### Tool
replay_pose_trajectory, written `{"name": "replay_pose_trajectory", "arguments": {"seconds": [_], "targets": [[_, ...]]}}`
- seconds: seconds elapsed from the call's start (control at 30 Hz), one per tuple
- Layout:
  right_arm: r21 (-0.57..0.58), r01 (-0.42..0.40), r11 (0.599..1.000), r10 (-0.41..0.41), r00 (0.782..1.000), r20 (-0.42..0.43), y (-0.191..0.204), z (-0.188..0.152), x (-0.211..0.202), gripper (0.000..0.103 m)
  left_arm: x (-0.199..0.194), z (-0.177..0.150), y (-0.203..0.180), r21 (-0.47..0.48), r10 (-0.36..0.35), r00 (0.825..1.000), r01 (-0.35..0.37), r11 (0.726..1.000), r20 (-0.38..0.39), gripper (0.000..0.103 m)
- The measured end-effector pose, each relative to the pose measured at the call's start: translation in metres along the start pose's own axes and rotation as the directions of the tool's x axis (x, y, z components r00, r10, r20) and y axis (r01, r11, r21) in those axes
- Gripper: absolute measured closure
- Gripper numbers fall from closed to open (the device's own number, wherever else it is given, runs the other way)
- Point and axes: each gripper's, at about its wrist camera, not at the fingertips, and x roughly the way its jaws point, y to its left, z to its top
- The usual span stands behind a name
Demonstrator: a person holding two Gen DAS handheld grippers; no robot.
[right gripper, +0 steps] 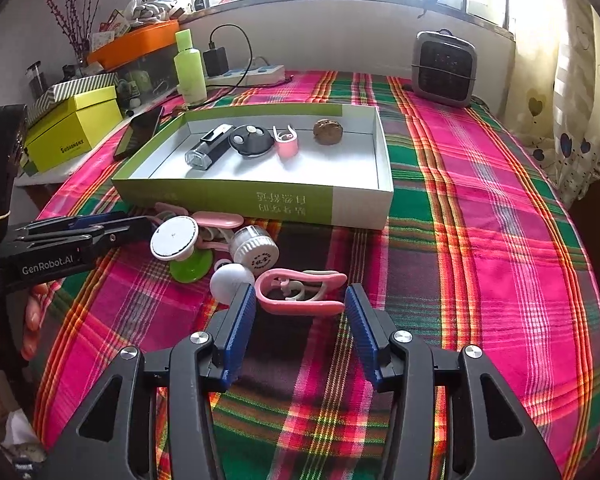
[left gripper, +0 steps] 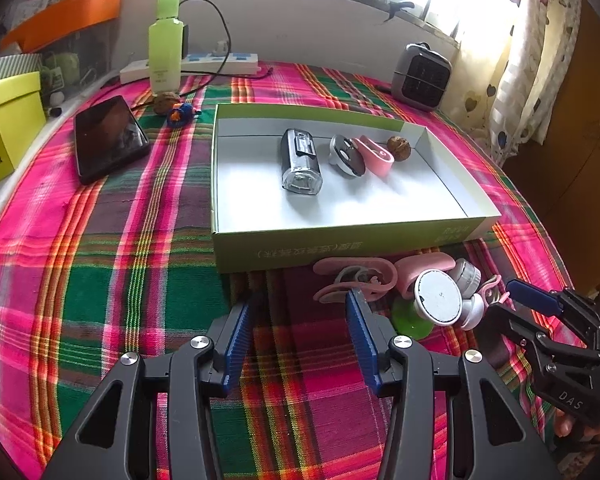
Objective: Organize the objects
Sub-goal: 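Move the left gripper to the white-green round container while the right gripper approaches the pink clip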
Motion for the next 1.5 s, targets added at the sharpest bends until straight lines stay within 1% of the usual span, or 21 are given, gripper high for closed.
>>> {"name": "replay_pose_trajectory", "arguments": {"seconds": [0.23, 0.37, 0.53, 0.7, 0.83, 1.0, 1.07, 1.1, 1.2, 1.33, 1.5], "targets": [[0.015, 0.068, 0.998, -0.068, 0.998, -0.019, -0.012, -0.004, -0.001, 0.055, -0.002, -0.001, 0.007, -0.02, 0.022, 1.0, -0.022, 1.0, -0.003, 0.058], [0.049, 0.094, 0.994, -0.093, 0.995, -0.028, -0.024, -0.008, -0.002, 0.055, -0.004, -0.001, 0.007, -0.022, -0.008, 1.0, 0.009, 1.0, 0.006, 0.058], [0.048, 0.076, 0.996, -0.075, 0.997, -0.006, -0.023, -0.004, -0.006, 0.055, 0.0, 0.001, 0.001, 0.011, -0.037, 0.999, 0.037, 0.999, 0.013, 0.058], [0.047, 0.068, 0.997, -0.067, 0.997, -0.024, -0.02, -0.005, -0.001, 0.055, 0.002, 0.002, -0.003, 0.051, -0.072, 0.997, 0.071, 0.996, 0.021, 0.058], [0.047, 0.067, 0.997, -0.066, 0.998, -0.024, -0.021, -0.005, -0.001, 0.055, 0.002, 0.001, -0.001, 0.054, -0.136, 0.991, 0.135, 0.989, 0.015, 0.058], [0.049, 0.069, 0.996, -0.067, 0.997, -0.028, -0.021, -0.004, 0.001, 0.055, -0.001, -0.002, -0.008, 0.091, -0.185, 0.983, 0.183, 0.979, 0.014, 0.058], [0.048, 0.068, 0.996, -0.067, 0.997, -0.03, -0.021, -0.005, 0.001, 0.055, -0.003, -0.002, -0.012, 0.114, -0.185, 0.983, 0.182, 0.977, 0.019, 0.058], [0.048, 0.068, 0.997, -0.067, 0.997, -0.031, -0.021, -0.005, 0.001, 0.055, -0.003, -0.001, -0.014, 0.124, -0.174, 0.984, 0.17, 0.978, 0.024, 0.058], [0.049, 0.063, 0.997, -0.062, 0.998, -0.025, -0.021, -0.004, -0.001, 0.055, -0.003, 0.002, -0.014, 0.129, -0.173, 0.984, 0.168, 0.977, 0.031, 0.058], [0.037, 0.033, 0.999, -0.033, 0.999, -0.005, -0.018, -0.004, -0.004, 0.055, -0.009, 0.0, -0.015, 0.136, -0.185, 0.982, 0.179, 0.975, 0.038, 0.058], [0.016, 0.013, 1.0, -0.013, 1.0, 0.011, -0.016, -0.002, -0.004, 0.055, -0.019, -0.004, -0.015, 0.11, -0.195, 0.98, 0.189, 0.976, 0.05, 0.058]]}}
